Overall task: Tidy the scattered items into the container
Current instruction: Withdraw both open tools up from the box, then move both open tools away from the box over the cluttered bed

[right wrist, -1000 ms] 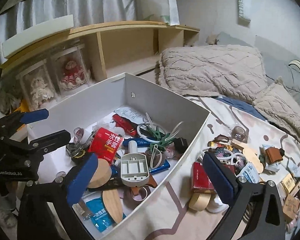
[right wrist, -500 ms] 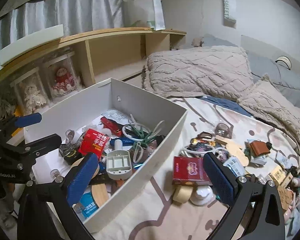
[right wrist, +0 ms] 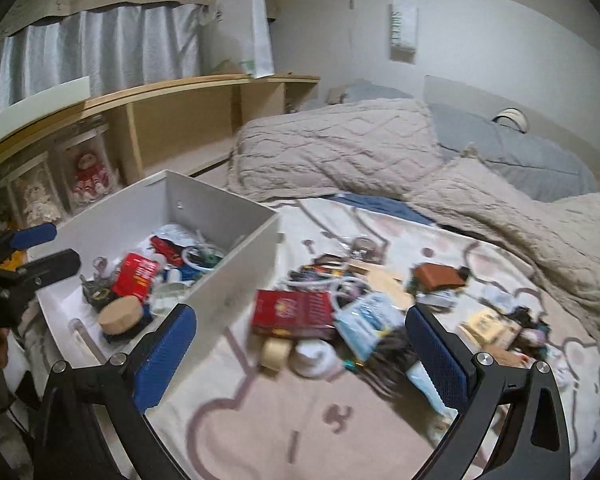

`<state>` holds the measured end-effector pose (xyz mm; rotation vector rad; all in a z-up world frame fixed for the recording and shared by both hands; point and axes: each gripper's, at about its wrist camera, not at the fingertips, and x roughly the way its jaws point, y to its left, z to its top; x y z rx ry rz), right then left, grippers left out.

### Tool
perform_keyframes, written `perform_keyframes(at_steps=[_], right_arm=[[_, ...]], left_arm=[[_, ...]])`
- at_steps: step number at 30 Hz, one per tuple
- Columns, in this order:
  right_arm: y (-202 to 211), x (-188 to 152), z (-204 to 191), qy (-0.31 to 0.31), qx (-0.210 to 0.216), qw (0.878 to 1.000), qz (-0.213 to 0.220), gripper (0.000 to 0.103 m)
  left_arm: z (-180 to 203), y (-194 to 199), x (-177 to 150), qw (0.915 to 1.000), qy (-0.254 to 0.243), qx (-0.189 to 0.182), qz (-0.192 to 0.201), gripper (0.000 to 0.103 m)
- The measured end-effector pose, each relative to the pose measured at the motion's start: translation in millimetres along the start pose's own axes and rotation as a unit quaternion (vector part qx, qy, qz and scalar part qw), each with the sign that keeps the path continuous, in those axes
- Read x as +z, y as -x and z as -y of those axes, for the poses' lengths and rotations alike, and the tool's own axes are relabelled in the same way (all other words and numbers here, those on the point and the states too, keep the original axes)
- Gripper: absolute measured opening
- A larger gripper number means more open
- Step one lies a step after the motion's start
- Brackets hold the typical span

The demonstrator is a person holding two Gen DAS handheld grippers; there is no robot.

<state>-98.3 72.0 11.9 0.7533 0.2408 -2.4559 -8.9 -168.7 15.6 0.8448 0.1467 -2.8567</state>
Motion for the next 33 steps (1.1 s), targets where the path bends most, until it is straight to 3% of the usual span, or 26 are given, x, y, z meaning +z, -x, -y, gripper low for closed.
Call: perform_keyframes(at_steps=[10,24,33], right_arm=[[29.9,-28.4,49.5,-0.022,-0.051,0.998,0.003,0.103],[58.9,-67.5,86.3,-0.032,-0.097,0.995,0.002,0.103],[66.1,-92.8,110.7,-0.044,-0.117,0.992,-0.008,0.103]], left_arm=[[41.9,0.5,-6.9,0.9993,-0.018,-0.032,0.008,0.103],[108.2,-6.2,-19.5,0.9944,-0.054,-0.090,0.004,0.103],[143.3,-16.7,-37.7,0.9925,-0.065,-0.103,-0.007,0.103]])
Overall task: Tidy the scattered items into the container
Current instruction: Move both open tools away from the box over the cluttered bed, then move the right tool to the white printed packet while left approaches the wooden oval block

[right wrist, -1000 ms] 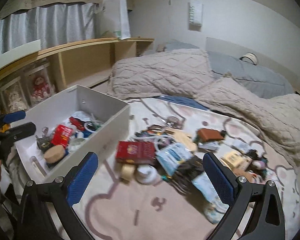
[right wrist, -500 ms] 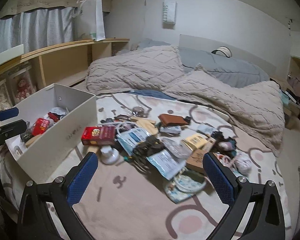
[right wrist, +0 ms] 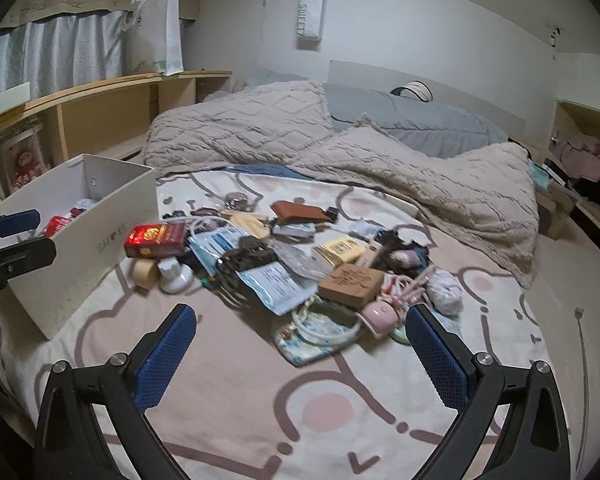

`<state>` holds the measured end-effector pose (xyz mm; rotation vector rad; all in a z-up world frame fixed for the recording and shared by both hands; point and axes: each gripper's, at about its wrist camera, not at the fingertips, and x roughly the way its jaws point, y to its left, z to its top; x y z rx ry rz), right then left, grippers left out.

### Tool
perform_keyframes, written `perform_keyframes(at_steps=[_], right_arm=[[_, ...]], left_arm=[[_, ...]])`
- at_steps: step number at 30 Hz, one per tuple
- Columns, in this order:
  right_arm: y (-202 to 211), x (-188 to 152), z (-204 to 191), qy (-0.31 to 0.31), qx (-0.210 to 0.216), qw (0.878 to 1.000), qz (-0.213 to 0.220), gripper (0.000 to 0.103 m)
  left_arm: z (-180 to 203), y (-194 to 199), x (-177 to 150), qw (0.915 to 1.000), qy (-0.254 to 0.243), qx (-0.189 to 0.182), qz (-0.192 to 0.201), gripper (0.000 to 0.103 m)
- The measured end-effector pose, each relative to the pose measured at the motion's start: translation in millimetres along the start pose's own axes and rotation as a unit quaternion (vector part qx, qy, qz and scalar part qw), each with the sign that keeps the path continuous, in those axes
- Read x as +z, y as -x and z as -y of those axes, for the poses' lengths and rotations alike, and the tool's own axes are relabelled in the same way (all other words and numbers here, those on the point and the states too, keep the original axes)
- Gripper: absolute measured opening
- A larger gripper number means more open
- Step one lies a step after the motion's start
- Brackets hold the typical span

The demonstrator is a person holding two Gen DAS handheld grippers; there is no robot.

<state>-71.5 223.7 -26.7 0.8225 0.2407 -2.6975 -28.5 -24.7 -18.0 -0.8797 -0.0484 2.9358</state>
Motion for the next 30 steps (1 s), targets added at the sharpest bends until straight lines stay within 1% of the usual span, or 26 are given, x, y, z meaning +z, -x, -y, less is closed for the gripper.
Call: perform_keyframes(at_steps=[8,15,18,23,25,27,30], right_arm=[[-8.4,-21.3,21.6,-0.016,-0.014,1.000,-0.018,0.103],[-18.4,-35.4,37.1,-0.028,-0.017,0.999,-0.034,0.103],[-24.7,-39.2,44.4,-0.034,-0.041,0.998,-0.042,0.103],[-33.9,-46.6,64.5,-0.068,-0.041,0.995,-0.053,0.103],[-38.4,-49.0,71.3,-0.076,-0.042,0.994,-0.061,0.103],[-43.0,-49.7,80.5,-0.087,-0.041,0.993,-0.067,0.103],[-47.8,-49.0,94.9,-0.095,-0.050,0.992,-0.071,0.103]], left_arm=[[13.7,-19.9,-8.4,0.9999,0.005,-0.004,-0.015,0.103],[17.8,-41.7,-19.5,0.9995,0.003,0.007,-0.032,0.102],[20.2,-52.2,-20.9,0.9992,-0.009,0.015,-0.037,0.099],[18.8,-69.0,-20.4,0.9983,-0.016,0.030,-0.047,0.099],[17.2,-75.7,-19.5,0.9979,-0.017,0.037,-0.051,0.097],[14.3,-82.6,-18.7,0.9974,-0.015,0.044,-0.056,0.093],[10.2,-92.2,-18.0,0.9965,-0.013,0.054,-0.062,0.093]])
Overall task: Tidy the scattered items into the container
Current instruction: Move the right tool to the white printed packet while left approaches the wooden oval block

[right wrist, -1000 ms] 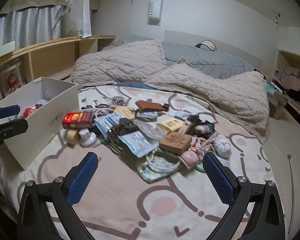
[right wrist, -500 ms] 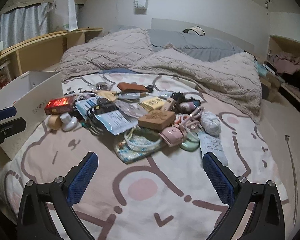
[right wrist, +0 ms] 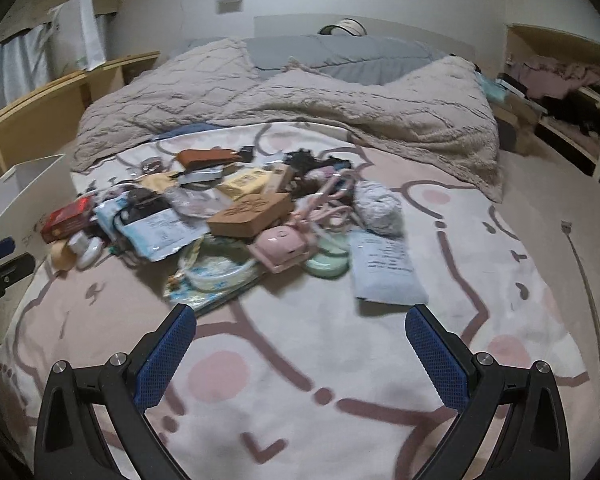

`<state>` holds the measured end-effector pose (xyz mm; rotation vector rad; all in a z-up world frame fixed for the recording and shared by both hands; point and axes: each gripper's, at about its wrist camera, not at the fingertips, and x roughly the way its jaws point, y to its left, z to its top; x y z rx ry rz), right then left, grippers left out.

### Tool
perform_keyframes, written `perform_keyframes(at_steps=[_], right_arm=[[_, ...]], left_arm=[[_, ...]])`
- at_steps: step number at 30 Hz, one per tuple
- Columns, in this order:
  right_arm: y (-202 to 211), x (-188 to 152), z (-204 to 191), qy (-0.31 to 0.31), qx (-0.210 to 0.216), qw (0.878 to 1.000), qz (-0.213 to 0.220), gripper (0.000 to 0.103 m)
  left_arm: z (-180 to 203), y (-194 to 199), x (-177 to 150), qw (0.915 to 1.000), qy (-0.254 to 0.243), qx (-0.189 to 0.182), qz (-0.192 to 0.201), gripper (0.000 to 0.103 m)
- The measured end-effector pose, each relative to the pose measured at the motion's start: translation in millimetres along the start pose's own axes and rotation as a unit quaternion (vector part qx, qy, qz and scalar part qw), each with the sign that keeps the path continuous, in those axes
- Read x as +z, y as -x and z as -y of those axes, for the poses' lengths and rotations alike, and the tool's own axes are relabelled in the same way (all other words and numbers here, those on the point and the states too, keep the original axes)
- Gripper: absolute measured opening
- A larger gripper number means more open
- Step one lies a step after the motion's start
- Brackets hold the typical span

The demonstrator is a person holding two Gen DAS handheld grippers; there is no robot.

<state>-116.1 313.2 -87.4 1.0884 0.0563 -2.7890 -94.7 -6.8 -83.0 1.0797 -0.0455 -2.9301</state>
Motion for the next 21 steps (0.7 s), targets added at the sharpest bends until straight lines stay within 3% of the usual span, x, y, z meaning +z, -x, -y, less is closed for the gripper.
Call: perform_keyframes(at_steps=[4,8,12,21], right_arm=[[-12.1,8.0,16.3,-0.012,0.012,1.000,-0.010,0.103],[-22.7,15.1,31.8,-0.011,-0.005,1.000,-0.004,0.103],[-42.2,20.8,48.5,-0.006,-0.031,0.999,-0.019,0.085],[-86.0,23.7,76.7,-0.055,-0.012,0.995,-0.084,0.085]], left_arm=[[-4.9,-10.7,0.8,0.9997,-0.003,0.021,-0.007,0.091],[-12.2,-16.2,-1.4,0.9996,0.003,0.028,-0.007,0.090],[-19.3,-21.6,-4.0,0.9991,0.008,0.038,-0.014,0.090],[-17.9,-30.2,-6.9,0.9985,-0.011,0.050,-0.018,0.089]])
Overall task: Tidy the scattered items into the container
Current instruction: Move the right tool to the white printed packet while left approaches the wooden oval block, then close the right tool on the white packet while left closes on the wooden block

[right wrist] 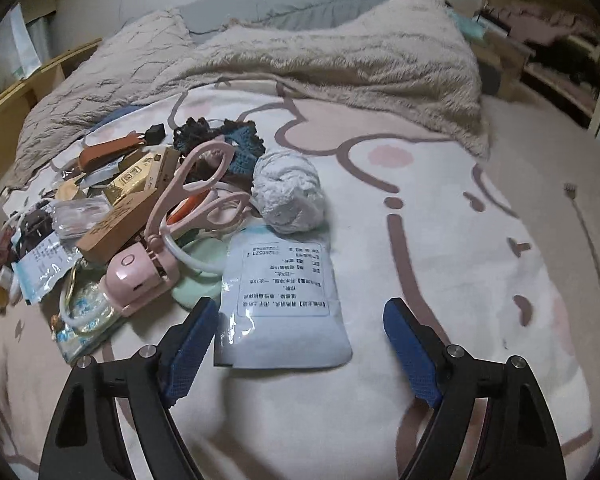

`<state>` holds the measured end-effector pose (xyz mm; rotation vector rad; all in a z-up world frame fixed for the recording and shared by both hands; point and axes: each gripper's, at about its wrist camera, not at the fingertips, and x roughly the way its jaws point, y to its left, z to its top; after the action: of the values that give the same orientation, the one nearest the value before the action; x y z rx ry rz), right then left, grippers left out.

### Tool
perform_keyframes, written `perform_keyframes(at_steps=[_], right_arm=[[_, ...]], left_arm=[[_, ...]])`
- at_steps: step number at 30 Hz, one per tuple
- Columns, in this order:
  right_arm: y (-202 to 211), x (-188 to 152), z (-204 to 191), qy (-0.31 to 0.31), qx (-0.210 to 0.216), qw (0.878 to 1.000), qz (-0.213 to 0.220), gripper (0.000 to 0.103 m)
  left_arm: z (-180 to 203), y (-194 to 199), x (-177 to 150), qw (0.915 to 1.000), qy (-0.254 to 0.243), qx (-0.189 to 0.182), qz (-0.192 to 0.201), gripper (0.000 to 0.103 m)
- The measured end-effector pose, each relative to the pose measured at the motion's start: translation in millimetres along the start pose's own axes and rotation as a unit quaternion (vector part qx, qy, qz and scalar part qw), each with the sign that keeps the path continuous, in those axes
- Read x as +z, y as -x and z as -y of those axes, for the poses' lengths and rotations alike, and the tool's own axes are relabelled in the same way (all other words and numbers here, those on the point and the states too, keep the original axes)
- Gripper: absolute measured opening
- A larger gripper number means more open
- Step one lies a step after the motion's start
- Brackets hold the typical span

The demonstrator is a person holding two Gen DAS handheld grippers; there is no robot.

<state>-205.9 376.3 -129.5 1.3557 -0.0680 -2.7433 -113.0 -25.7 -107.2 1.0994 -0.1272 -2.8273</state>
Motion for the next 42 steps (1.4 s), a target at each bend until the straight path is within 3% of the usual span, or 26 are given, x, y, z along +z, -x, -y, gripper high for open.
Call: perform_keyframes(at_steps=[4,9,17,20,21,24,42], right_arm=[[-9.5,6.0,-2.6,0.004,0.014,1.000,-0.008,0.085],[-21.7,7.6,-5.3,0.007,0.028,1.000,-0.010,0.084],[-19.1,-0.1,4.6,-0.013,0.062,0.998,0.004,0.066],[-16.7,-4.8,5.2,-0.015,0.064,0.998,0.009,0.063],[-15.3,-6.3,4.8,-0.014,0.063,0.998,0.009,0.058],[-10.8,-13.1,1.6,-0.008,0.063,0.998,0.010,0.058],[39.5,-70.0,-47.1,0.066,0.085,0.994,0.010,0.056]], left_arm=[[0.5,-5.3,0.5,0.9999,-0.009,-0.005,-0.003,0.082],[-3.8,-14.2,1.6,0.9998,-0.005,-0.017,-0.013,0.066],[-11.5,-29.7,3.8,0.9996,0.002,-0.011,-0.026,0.055],[-14.2,-37.8,2.2,0.9992,0.008,-0.013,-0.037,0.039],[-15.6,-41.2,1.5,0.9989,0.013,-0.015,-0.043,0.036],[-19.0,-44.6,-0.3,0.9985,0.022,-0.017,-0.047,0.029],[-9.7,-2.8,-28.2,0.9960,0.015,-0.040,-0.078,0.027]])
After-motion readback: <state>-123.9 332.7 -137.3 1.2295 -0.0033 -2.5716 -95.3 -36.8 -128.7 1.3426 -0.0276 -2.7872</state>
